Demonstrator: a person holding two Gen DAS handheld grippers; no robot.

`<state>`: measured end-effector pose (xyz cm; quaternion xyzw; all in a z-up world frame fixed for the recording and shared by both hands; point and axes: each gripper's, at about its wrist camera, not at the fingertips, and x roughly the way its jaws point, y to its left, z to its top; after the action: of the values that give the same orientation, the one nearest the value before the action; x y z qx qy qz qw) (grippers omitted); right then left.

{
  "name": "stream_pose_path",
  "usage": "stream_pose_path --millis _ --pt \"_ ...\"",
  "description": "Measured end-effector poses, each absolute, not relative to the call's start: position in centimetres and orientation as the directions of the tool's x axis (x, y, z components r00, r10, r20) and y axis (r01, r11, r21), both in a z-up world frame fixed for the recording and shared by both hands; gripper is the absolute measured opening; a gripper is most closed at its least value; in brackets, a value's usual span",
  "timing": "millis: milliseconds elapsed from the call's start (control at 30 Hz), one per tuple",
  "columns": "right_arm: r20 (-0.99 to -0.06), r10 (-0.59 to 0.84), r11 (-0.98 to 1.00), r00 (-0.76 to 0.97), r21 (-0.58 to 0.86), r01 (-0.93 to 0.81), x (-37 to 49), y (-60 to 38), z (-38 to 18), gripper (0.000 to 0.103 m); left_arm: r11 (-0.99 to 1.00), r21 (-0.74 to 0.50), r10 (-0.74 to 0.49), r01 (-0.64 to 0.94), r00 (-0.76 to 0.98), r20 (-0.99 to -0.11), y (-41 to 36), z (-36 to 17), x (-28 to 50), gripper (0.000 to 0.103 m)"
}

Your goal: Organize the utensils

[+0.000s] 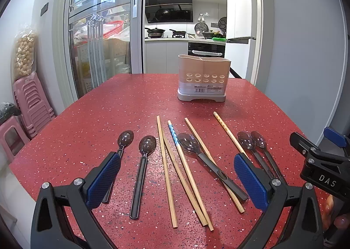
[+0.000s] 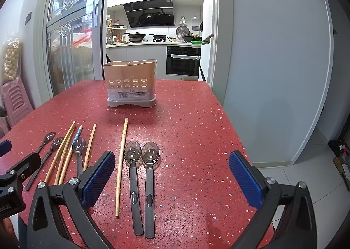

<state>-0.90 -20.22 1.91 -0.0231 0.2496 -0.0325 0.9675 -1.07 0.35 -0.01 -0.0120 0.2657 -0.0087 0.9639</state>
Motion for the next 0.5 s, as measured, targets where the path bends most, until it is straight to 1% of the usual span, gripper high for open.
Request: stream_pose_path --millis 500 --pt "-0.485 -0.075 0.997 0.871 -0.060 0.052 -0.97 -20.13 1.98 0.103 0.999 -0.030 -0.025 0.011 0.857 -0.515 0.50 -0.01 -1.14 0.103"
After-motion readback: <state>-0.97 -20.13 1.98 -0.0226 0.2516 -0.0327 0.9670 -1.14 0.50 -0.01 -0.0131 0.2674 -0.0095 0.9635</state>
